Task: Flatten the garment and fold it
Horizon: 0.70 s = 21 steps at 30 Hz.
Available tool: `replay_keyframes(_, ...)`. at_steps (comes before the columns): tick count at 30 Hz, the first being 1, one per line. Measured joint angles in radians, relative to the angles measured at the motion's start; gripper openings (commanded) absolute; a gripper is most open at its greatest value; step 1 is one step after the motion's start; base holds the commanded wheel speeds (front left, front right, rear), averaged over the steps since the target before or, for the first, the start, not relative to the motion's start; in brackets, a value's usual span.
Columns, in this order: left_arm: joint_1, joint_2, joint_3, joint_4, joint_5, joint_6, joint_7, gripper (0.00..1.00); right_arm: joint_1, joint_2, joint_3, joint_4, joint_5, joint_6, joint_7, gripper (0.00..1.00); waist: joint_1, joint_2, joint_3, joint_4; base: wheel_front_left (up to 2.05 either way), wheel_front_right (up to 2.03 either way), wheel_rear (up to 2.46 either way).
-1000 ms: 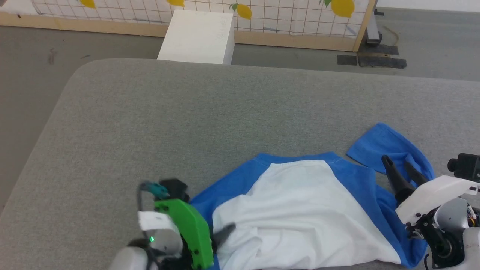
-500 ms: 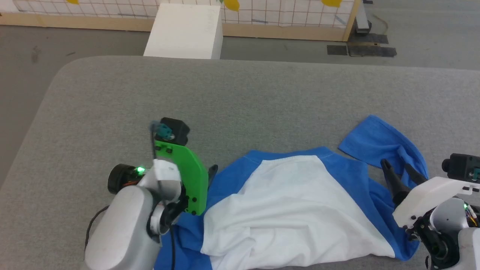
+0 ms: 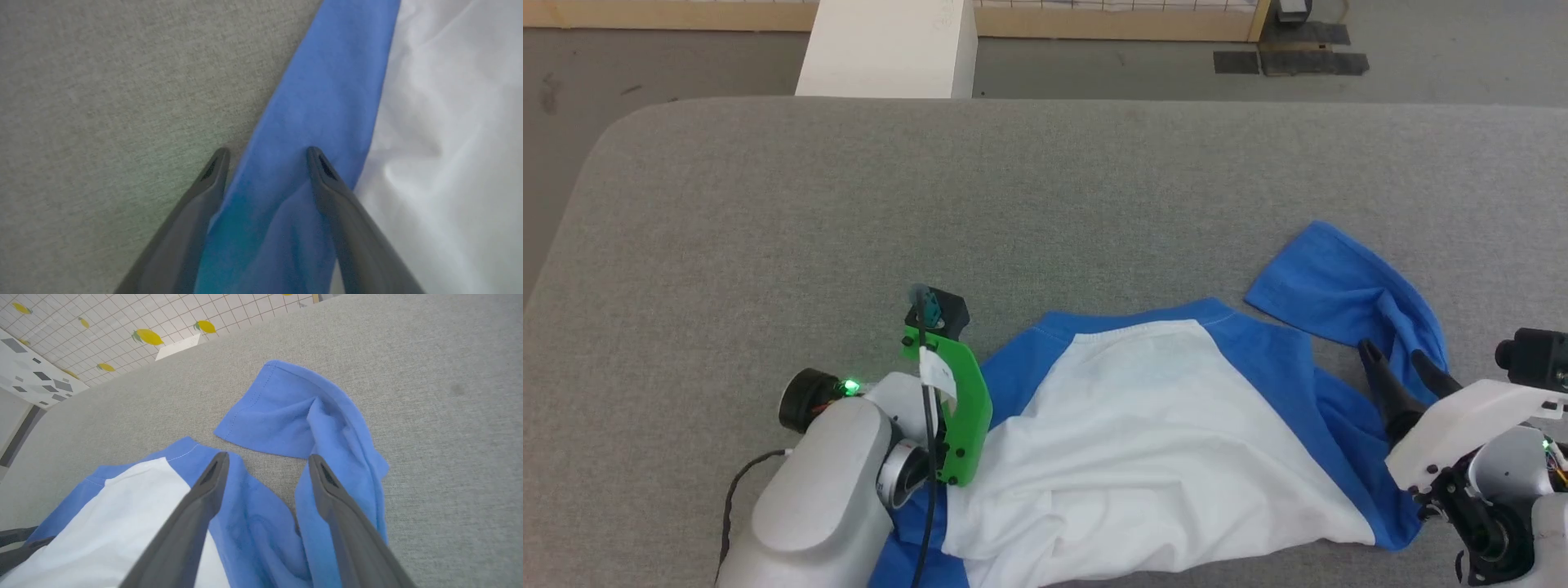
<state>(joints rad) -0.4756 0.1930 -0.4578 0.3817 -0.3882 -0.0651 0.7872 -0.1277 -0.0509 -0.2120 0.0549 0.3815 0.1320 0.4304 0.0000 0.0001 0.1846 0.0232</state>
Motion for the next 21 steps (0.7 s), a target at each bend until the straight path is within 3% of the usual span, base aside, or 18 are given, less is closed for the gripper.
replay_keyframes(4,-0.018,-0.016,-0.007,0.035,-0.005,-0.006,-0.011,1.00,0.000,0.000,0.006,-0.004,0.005,0.000,0.002,1.00,0.0000,0.0000,0.010,0.002,0.00,0.00,0.00)
replay_keyframes(5,-0.019,-0.019,-0.007,0.042,-0.009,-0.006,-0.011,0.40,0.000,0.000,0.008,-0.004,0.006,0.000,0.002,1.00,0.0000,0.0000,0.012,0.002,0.00,0.00,0.00)
replay_keyframes(6,-0.020,-0.023,-0.006,0.049,-0.012,-0.006,-0.014,0.26,0.000,0.000,0.010,-0.004,0.006,0.000,0.002,1.00,0.0000,0.0000,0.014,0.002,0.00,0.00,0.00)
replay_keyframes(7,-0.022,-0.026,-0.004,0.055,-0.019,-0.007,-0.015,0.00,0.000,0.000,0.011,-0.004,0.007,0.000,0.002,1.00,0.0000,0.0000,0.015,0.002,0.00,0.00,0.00)
replay_keyframes(13,-0.017,-0.054,0.056,0.052,-0.086,0.004,-0.068,0.00,0.000,0.000,0.012,-0.002,0.008,0.000,0.001,1.00,0.0000,0.0000,0.015,0.008,0.00,0.00,0.00)
replay_keyframes(21,0.079,-0.005,0.238,-0.135,-0.161,0.124,-0.165,0.00,-0.001,0.000,0.017,0.003,0.007,0.000,-0.001,1.00,0.0000,0.0000,0.004,0.030,0.00,0.00,0.00)
